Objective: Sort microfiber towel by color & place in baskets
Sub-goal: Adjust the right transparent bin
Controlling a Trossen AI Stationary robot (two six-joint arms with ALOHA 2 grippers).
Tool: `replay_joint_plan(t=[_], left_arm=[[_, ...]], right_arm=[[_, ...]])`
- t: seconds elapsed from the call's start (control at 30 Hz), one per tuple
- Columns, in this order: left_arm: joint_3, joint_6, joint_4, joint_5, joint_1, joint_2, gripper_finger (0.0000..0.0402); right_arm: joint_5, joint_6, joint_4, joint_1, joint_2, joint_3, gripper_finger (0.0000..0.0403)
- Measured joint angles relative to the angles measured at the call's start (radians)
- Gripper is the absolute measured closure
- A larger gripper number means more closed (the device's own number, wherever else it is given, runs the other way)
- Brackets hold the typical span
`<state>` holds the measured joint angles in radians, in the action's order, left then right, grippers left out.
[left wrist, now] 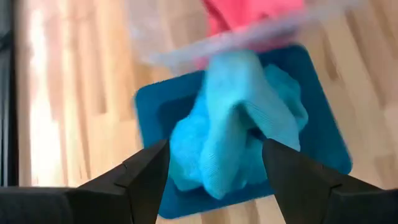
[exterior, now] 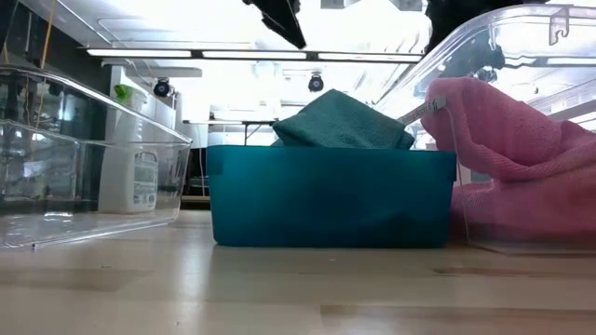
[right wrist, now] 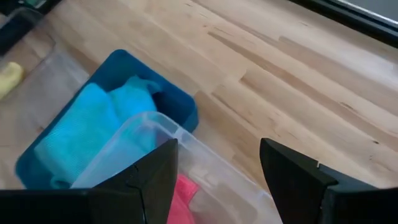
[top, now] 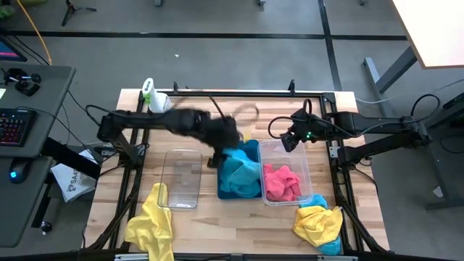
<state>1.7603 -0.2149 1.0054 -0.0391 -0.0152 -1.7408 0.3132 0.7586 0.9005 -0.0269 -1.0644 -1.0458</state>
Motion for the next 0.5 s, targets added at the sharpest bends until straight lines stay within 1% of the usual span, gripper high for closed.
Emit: replay_joint_plan(t=[0.07, 0.17, 0.27, 0.37, 0.43, 0.5], left_arm=[[-0.006, 0.069, -0.038, 0.037, 0.039, 0.051, 0.0161], [-0.105, 0.137, -0.183, 0.065, 0.083, 0.172, 0.0163], [-0.296, 0.213, -0.407, 0.068, 0.117, 0.309, 0.0163], [-0.517, 0.32, -0.644, 0.047, 0.136, 0.431, 0.0163], [-0.639, 0.401, -0.767, 0.041, 0.141, 0.489, 0.0163], [-0.731, 0.472, -0.84, 0.042, 0.14, 0.523, 0.0163]], right_arm=[[-0.01, 0.0, -0.001, 0.0, 0.02, 0.0, 0.018], [-0.022, 0.011, -0.005, 0.0, 0.076, 0.0, 0.018], [-0.049, 0.063, 0.01, 0.001, 0.154, -0.001, 0.018], [-0.079, 0.159, 0.083, 0.021, 0.23, -0.002, 0.018], [-0.115, 0.234, 0.157, 0.041, 0.267, -0.002, 0.018], [-0.167, 0.297, 0.244, 0.062, 0.289, -0.002, 0.018]])
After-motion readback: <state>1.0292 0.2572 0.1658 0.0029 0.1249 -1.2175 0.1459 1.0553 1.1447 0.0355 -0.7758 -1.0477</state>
